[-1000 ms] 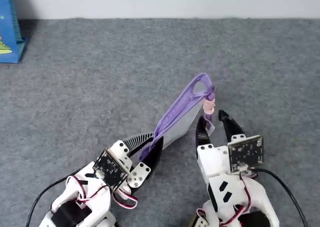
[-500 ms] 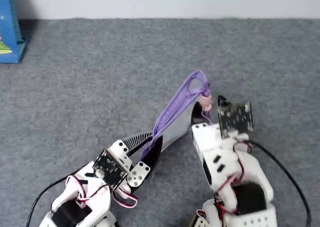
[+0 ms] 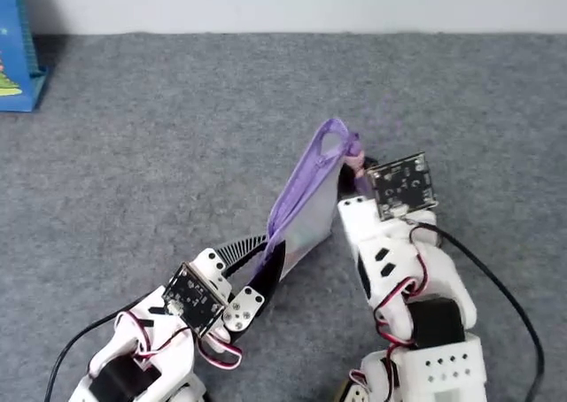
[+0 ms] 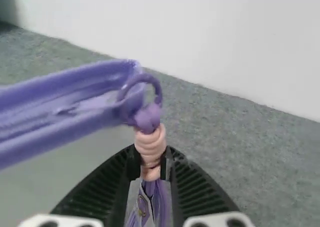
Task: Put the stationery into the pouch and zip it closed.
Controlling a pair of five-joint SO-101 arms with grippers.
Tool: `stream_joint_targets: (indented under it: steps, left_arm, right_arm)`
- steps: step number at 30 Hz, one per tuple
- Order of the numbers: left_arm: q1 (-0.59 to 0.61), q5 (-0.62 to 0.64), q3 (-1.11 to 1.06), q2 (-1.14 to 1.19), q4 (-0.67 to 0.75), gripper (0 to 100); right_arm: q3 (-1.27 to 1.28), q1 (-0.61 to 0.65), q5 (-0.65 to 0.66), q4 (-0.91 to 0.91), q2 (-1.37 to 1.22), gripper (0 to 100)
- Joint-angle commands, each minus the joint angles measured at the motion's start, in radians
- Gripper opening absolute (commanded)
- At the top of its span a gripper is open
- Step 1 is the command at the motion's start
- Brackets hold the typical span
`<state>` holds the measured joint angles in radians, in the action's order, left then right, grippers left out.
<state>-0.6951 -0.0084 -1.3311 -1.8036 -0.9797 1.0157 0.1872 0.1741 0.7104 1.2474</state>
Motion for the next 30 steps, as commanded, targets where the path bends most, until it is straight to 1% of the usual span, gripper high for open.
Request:
stream_joint_targets:
  steps: [1, 8, 14, 16, 18, 22, 23, 25, 27, 28, 30]
  left_arm:
    - [-0.008, -0.008, 0.015, -0.017, -0.031, 1]
    - [-0.008, -0.008, 0.016, -0.018, -0.051, 1]
    - [-0.008, -0.008, 0.031, -0.018, -0.081, 1]
    - [-0.008, -0.006, 0.054, -0.018, -0.107, 1]
    - [-0.008, -0.006, 0.065, -0.018, -0.117, 1]
    - [-0.008, -0.006, 0.065, -0.018, -0.115, 1]
    - [-0.008, -0.006, 0.065, -0.018, -0.115, 1]
    - [-0.008, -0.006, 0.065, -0.018, -0.117, 1]
    - [-0.008, -0.006, 0.065, -0.018, -0.118, 1]
    - [-0.008, -0.006, 0.065, -0.018, -0.118, 1]
    - [-0.008, -0.006, 0.065, -0.018, -0.117, 1]
  right_arm:
    - [-0.063, -0.111, 0.012, -0.065, -0.005, 0.9]
    - [-0.058, -0.254, 0.063, -0.151, -0.013, 0.8]
    - [-0.058, -0.389, 0.114, -0.223, -0.125, 0.8]
    - [-0.058, -0.417, 0.115, -0.220, -0.150, 0.8]
    - [-0.057, -0.418, 0.115, -0.217, -0.153, 0.8]
    - [-0.086, -0.386, 0.115, -0.107, -0.147, 2.7]
    - [-0.098, -0.378, 0.109, -0.058, -0.137, 4.9]
    - [-0.120, -0.367, 0.092, 0.050, -0.111, 12.6]
    - [-0.138, -0.366, 0.028, 0.142, -0.074, 20.5]
    - [-0.150, -0.366, 0.005, 0.185, -0.059, 22.2]
    - [-0.193, -0.349, -0.002, 0.282, -0.039, 20.3]
